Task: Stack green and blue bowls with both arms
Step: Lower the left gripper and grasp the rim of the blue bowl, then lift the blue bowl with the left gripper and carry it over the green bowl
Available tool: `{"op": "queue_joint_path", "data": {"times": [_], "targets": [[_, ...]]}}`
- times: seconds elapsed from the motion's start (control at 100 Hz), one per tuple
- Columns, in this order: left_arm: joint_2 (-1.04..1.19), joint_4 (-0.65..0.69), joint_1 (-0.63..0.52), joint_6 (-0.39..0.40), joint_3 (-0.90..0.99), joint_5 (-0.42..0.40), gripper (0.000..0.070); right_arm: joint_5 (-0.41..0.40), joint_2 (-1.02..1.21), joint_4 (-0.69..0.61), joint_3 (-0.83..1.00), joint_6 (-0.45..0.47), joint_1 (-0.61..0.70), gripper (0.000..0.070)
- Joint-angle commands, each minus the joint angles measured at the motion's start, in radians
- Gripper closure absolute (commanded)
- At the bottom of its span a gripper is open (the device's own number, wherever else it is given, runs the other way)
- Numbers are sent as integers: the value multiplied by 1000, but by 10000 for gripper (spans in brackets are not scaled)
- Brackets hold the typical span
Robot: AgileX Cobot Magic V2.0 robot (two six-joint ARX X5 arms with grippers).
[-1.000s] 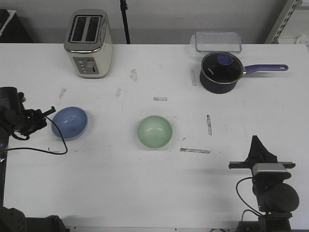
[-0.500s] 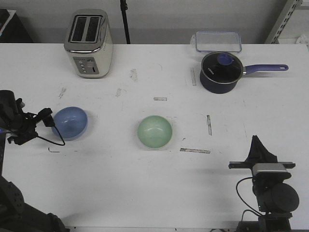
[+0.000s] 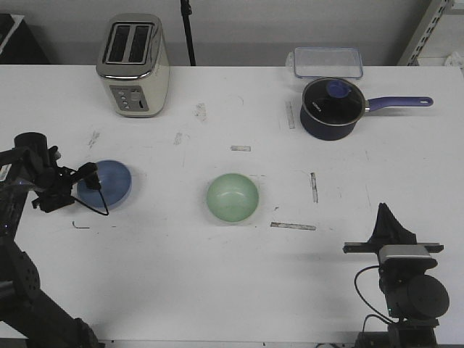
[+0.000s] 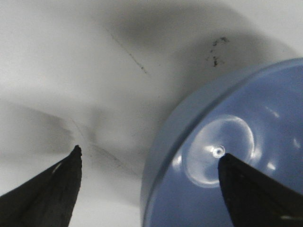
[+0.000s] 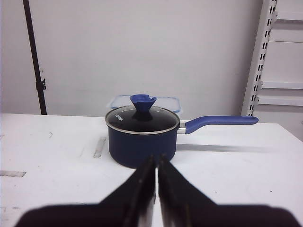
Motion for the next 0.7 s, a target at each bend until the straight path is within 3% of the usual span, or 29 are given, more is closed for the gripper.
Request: {"op": "queue_joint_path", "data": {"times": [0.0,0.27,0.44,0.69], "targets": [[27,-2,3,5,18,1,237,0,-1,11,1,-5,0,694],[31,-1,3,-3,18,-9,629,0,-1,11,1,-5,0,694],[0,1,-12,-13,18,-8,700,0,-1,11,1,-5,0,694],[-90,-5,-10,-42,19,-6,700,0,0,11,1,-5,0,694]]}}
